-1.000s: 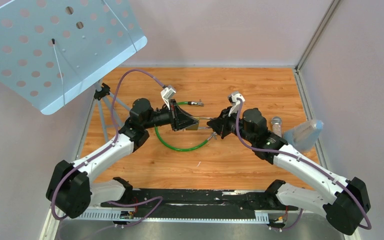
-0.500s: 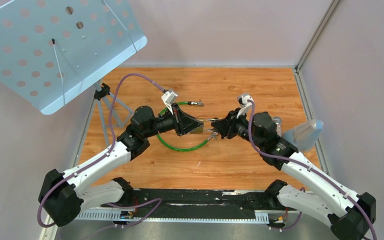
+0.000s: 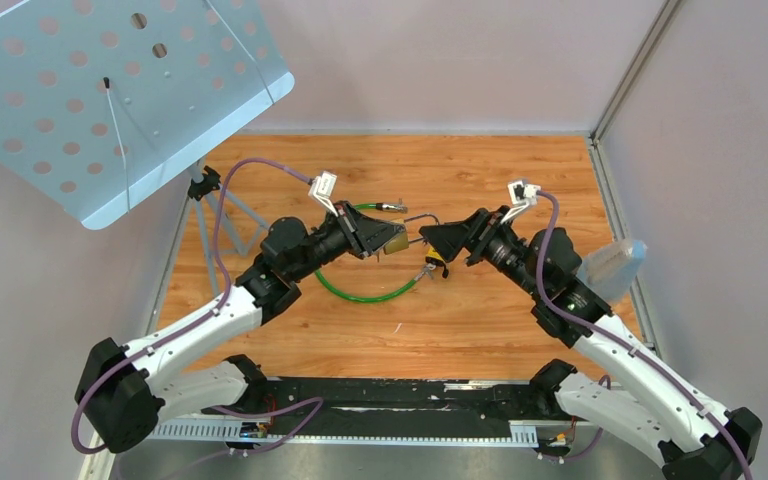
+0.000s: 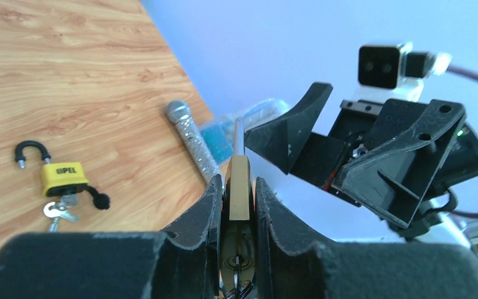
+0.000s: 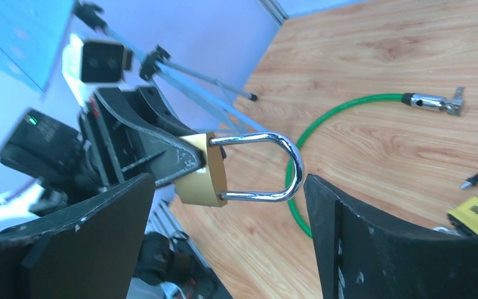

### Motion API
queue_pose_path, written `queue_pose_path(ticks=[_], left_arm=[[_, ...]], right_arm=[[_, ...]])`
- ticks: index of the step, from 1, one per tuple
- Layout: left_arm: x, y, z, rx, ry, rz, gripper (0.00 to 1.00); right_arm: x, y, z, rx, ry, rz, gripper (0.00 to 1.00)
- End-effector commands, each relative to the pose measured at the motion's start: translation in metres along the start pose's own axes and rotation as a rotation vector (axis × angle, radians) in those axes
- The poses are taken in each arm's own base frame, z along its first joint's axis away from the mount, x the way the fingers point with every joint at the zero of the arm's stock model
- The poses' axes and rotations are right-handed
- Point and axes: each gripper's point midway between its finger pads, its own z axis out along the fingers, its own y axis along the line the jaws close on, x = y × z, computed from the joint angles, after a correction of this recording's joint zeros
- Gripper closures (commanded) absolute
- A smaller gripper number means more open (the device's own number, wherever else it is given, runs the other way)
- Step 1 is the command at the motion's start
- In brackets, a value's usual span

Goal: Lock with the key
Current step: Lock the lock.

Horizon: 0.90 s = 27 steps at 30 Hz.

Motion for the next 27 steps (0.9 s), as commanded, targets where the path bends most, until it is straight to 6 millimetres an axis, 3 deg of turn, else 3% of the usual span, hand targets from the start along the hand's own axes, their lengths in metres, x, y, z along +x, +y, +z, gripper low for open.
queue_pose_path(ticks=[1, 12, 23, 27], left_arm=[[-0.049, -0.048, -0.005, 0.164, -0.197, -0.163, 1.00], [-0.061, -0.079, -0.017, 0.346, -0.230, -0.339, 1.00], [-0.069, -0.075, -0.019, 0.408, -0.308, -0.407, 1.00], [-0.073, -0.078, -0.018, 0.429, -0.323, -0.412, 1.00]], right_arm=[[-0.031, 0.013, 0.003, -0.013, -0.133, 0.190, 0.10], [-0.056, 0.039, 0.033, -0.138, -0.193, 0.299, 0.21], [-0.070, 0.047, 0.052, -0.201, -0.250, 0.328, 0.37], [-0.065, 0.039, 0.055, -0.157, -0.233, 0.339, 0.46]])
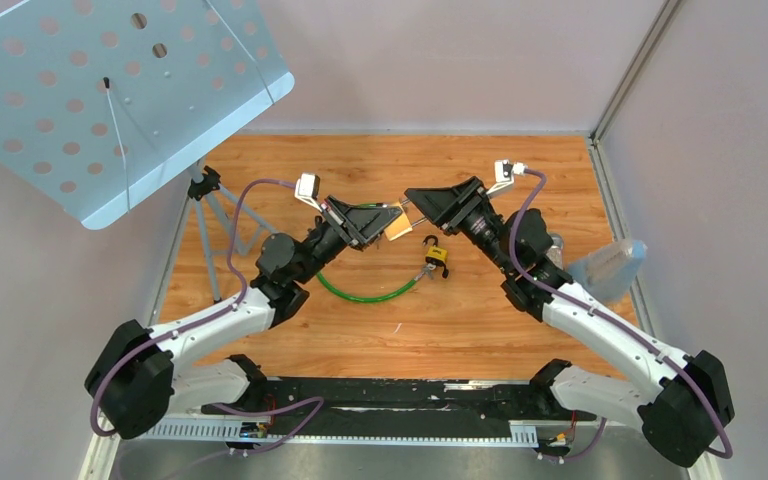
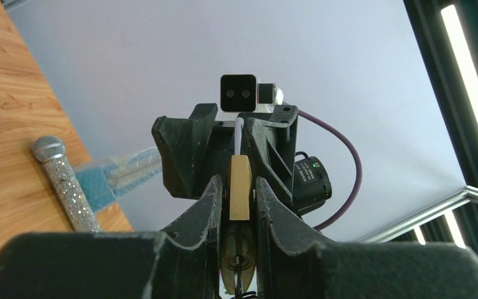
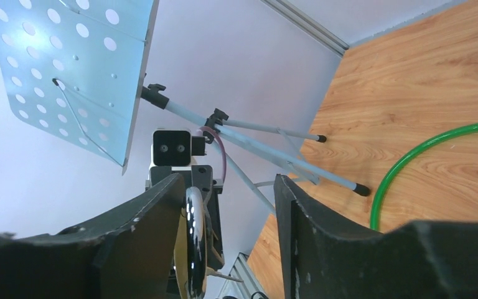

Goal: Lock with the key
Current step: Lock the lock.

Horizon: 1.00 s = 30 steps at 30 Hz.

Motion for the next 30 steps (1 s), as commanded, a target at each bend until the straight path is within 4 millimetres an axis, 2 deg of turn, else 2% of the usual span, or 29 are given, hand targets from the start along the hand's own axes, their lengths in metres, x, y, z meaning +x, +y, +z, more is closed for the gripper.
queue_pose_path(ticks=[1, 9, 12, 13, 14, 15, 16, 17, 19, 22, 23, 24, 25, 26, 27, 28, 29, 30], left_arm=[[-0.019, -0.054, 0.003, 0.200, -0.081, -0.006, 1.00], [-0.020, -0.049, 0.009, 0.201, -0.091, -0.011, 1.00], [-0.019, -0.049, 0.009, 0.209, -0.090, -0.020, 1.00], [-0.018, -0.049, 0.009, 0.210, -0.085, -0.024, 0.94], [-0.017, -0.049, 0.009, 0.211, -0.081, -0.035, 0.89], [-0.015, -0.050, 0.008, 0.213, -0.070, -0.038, 0.74], [-0.014, -0.050, 0.008, 0.215, -0.064, -0.036, 0.66], [-0.012, -0.050, 0.007, 0.214, -0.051, -0.031, 0.51], [-0.008, -0.050, 0.004, 0.214, -0.031, -0.014, 0.38], [-0.002, -0.051, -0.004, 0.215, -0.006, 0.035, 0.31], [0.003, -0.044, -0.007, 0.196, 0.014, 0.065, 0.29], [0.004, -0.046, -0.011, 0.197, 0.021, 0.085, 0.28], [0.010, -0.037, -0.013, 0.170, 0.048, 0.127, 0.28], [0.014, -0.041, -0.018, 0.178, 0.072, 0.155, 0.27], [0.018, -0.031, -0.019, 0.145, 0.096, 0.215, 0.27], [0.022, -0.035, -0.024, 0.157, 0.124, 0.253, 0.27], [0.026, -0.026, -0.025, 0.125, 0.155, 0.312, 0.26], [0.034, -0.030, -0.031, 0.143, 0.207, 0.350, 0.26]], right_arm=[[-0.020, 0.031, 0.003, -0.079, -0.058, 0.009, 0.48], [-0.013, 0.037, 0.004, -0.112, -0.024, 0.006, 0.70], [-0.013, 0.039, 0.003, -0.123, -0.017, -0.003, 0.93], [-0.013, 0.041, 0.003, -0.130, -0.018, -0.011, 0.99], [-0.014, 0.043, 0.002, -0.133, -0.020, -0.024, 1.00], [-0.015, 0.043, 0.002, -0.130, -0.022, -0.037, 1.00], [-0.017, 0.044, 0.002, -0.129, -0.025, -0.051, 1.00], [-0.019, 0.046, 0.002, -0.132, -0.031, -0.065, 1.00], [-0.023, 0.052, -0.001, -0.147, -0.042, -0.100, 1.00], [-0.028, 0.067, -0.005, -0.185, -0.047, -0.154, 1.00], [-0.028, 0.071, -0.007, -0.197, -0.039, -0.178, 1.00], [-0.029, 0.077, -0.008, -0.212, -0.034, -0.199, 1.00], [-0.028, 0.083, -0.010, -0.231, -0.019, -0.218, 1.00], [-0.027, 0.089, -0.013, -0.253, -0.008, -0.240, 1.00], [-0.026, 0.094, -0.015, -0.273, 0.003, -0.259, 1.00], [-0.024, 0.099, -0.018, -0.294, 0.016, -0.277, 1.00], [-0.023, 0.103, -0.021, -0.311, 0.023, -0.292, 1.00], [-0.022, 0.107, -0.024, -0.331, 0.032, -0.306, 1.00]])
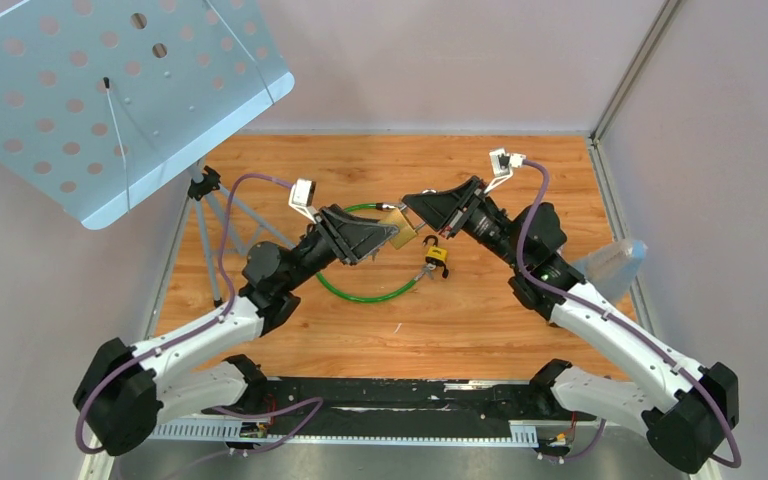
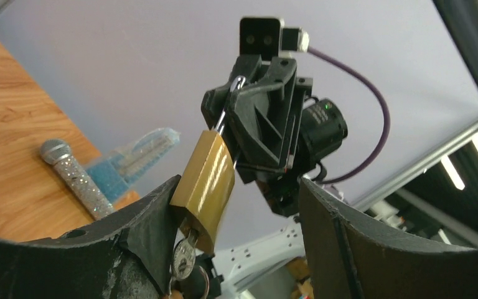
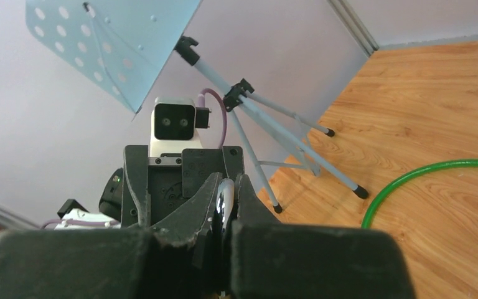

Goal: Lock with the key
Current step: Lock the lock.

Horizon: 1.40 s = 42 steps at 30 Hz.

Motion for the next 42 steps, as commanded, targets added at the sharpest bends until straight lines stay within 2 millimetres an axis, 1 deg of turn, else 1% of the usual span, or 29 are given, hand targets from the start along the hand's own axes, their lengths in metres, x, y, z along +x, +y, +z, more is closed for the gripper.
queue_pose_path(ticks=[1, 2, 3, 4, 6, 8, 10, 13, 15, 18, 21, 22, 26, 27, 29, 32, 34, 35, 37, 39, 40, 41, 42], left_arm=[[0.024, -0.011, -0.015, 0.037, 0.186, 0.289, 0.26], [0.027, -0.024, -0.016, 0.072, 0.233, 0.326, 0.26], [0.035, -0.012, -0.020, 0.030, 0.293, 0.365, 0.26], [0.040, -0.013, -0.023, 0.026, 0.351, 0.400, 0.25], [0.044, -0.017, -0.027, 0.037, 0.407, 0.435, 0.25], [0.045, -0.023, -0.028, 0.057, 0.429, 0.454, 0.25], [0.047, -0.028, -0.028, 0.088, 0.444, 0.466, 0.28], [0.054, -0.037, -0.032, 0.150, 0.498, 0.464, 0.37], [0.057, -0.044, -0.033, 0.191, 0.525, 0.461, 0.39], [0.059, -0.049, -0.036, 0.216, 0.543, 0.458, 0.40], [0.057, -0.051, -0.036, 0.210, 0.531, 0.461, 0.40], [0.056, -0.051, -0.036, 0.208, 0.527, 0.463, 0.42], [0.052, -0.046, -0.034, 0.186, 0.511, 0.462, 0.58], [0.052, -0.045, -0.033, 0.180, 0.509, 0.456, 0.59], [0.051, -0.043, -0.031, 0.173, 0.505, 0.446, 0.59], [0.050, -0.042, -0.028, 0.172, 0.500, 0.427, 0.52], [0.050, -0.043, -0.026, 0.178, 0.497, 0.417, 0.49], [0.049, -0.043, -0.026, 0.178, 0.494, 0.414, 0.49], [0.050, -0.040, -0.025, 0.173, 0.501, 0.411, 0.52], [0.051, -0.036, -0.025, 0.165, 0.507, 0.407, 0.59], [0.052, -0.036, -0.025, 0.167, 0.511, 0.405, 0.68], [0.053, -0.036, -0.026, 0.170, 0.512, 0.406, 0.73], [0.053, -0.036, -0.026, 0.172, 0.514, 0.408, 0.84]], right_arm=[[-0.037, 0.070, -0.016, -0.213, -0.067, -0.159, 1.00], [-0.037, 0.075, -0.018, -0.234, -0.062, -0.174, 1.00], [-0.035, 0.082, -0.021, -0.265, -0.046, -0.193, 1.00], [-0.034, 0.088, -0.024, -0.290, -0.035, -0.208, 1.00], [-0.031, 0.099, -0.029, -0.339, -0.005, -0.232, 1.00], [-0.027, 0.108, -0.033, -0.383, 0.025, -0.246, 1.00], [-0.025, 0.112, -0.036, -0.406, 0.040, -0.253, 1.00], [-0.026, 0.118, -0.041, -0.424, 0.039, -0.265, 1.00], [-0.026, 0.122, -0.045, -0.437, 0.039, -0.275, 1.00], [-0.027, 0.128, -0.049, -0.455, 0.043, -0.294, 1.00], [-0.027, 0.129, -0.051, -0.457, 0.047, -0.309, 1.00], [-0.027, 0.130, -0.052, -0.458, 0.048, -0.312, 1.00], [-0.025, 0.128, -0.052, -0.457, 0.055, -0.310, 1.00], [-0.025, 0.128, -0.052, -0.458, 0.057, -0.309, 1.00], [-0.024, 0.128, -0.052, -0.459, 0.057, -0.307, 1.00], [-0.023, 0.127, -0.051, -0.463, 0.055, -0.302, 1.00], [-0.022, 0.125, -0.050, -0.461, 0.057, -0.292, 1.00], [-0.021, 0.124, -0.049, -0.461, 0.057, -0.290, 1.00], [-0.020, 0.122, -0.049, -0.458, 0.056, -0.281, 1.00], [-0.020, 0.121, -0.048, -0.456, 0.053, -0.280, 1.00], [-0.020, 0.120, -0.048, -0.452, 0.050, -0.279, 1.00], [-0.021, 0.119, -0.048, -0.448, 0.047, -0.280, 1.00], [-0.021, 0.118, -0.048, -0.444, 0.043, -0.282, 1.00]])
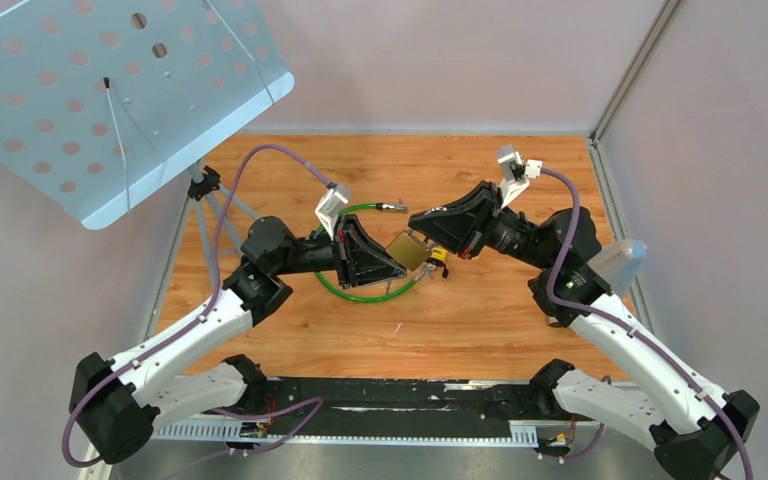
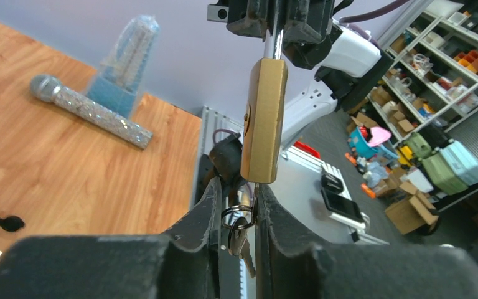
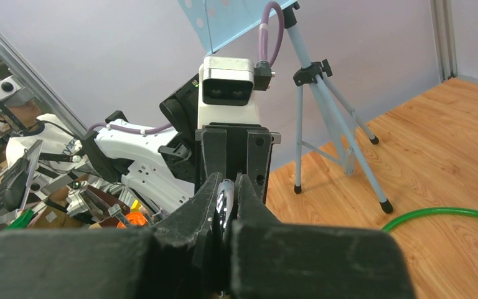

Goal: Lock with the key
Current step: Lock the lock, then place the lock at the center of the board, then place the key at the center of the board.

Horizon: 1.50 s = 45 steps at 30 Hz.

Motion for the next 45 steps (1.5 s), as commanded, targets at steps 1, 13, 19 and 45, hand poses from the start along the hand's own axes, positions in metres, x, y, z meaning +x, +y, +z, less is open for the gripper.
queue_pose_path(ticks=[1, 13, 19, 45], left_arm=[[-0.017, -0.009, 0.002, 0.024, -0.033, 0.047, 0.89], [-0.006, -0.016, -0.010, 0.043, -0.013, 0.050, 1.00], [0.002, -0.010, -0.016, 0.018, -0.006, 0.030, 1.00], [-0.031, 0.261, 0.048, -0.837, 0.099, 0.031, 1.00]], right_arm=[[-0.034, 0.027, -0.001, -0.075, -0.116, -0.072, 1.00], [-0.060, 0.020, -0.019, 0.049, -0.258, -0.179, 1.00], [-0.070, 0.023, -0.026, 0.069, -0.311, -0.191, 1.00], [-0.011, -0.254, -0.137, 1.048, -0.203, 0.201, 1.00]])
